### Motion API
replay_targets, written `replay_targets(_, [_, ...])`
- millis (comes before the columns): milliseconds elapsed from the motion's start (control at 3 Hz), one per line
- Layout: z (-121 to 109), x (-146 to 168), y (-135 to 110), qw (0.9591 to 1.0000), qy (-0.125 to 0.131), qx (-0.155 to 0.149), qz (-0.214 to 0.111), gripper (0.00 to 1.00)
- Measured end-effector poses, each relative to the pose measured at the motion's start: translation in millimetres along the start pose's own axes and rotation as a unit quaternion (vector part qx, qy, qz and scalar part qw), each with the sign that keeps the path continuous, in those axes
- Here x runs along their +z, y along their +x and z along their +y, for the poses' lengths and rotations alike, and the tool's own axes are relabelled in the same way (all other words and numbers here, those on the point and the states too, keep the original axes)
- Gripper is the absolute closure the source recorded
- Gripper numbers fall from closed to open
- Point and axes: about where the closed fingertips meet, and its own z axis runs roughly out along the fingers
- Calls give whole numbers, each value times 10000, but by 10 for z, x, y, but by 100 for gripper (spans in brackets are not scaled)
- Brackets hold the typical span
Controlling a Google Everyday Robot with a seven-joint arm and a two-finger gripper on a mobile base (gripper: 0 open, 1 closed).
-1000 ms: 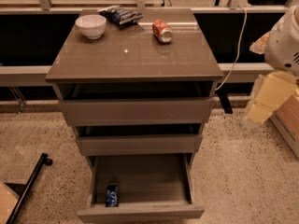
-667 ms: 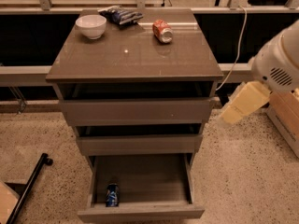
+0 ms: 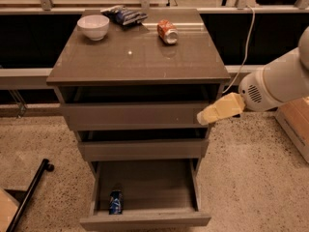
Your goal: Pick pepsi can from bottom drawer and place on counter
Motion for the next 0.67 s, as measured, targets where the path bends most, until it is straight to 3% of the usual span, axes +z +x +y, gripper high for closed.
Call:
replay_targets(333, [-39, 765, 69, 9944, -443, 952, 99, 0])
replay_targets(667, [25, 1246, 108, 9871, -807, 1364, 211, 0])
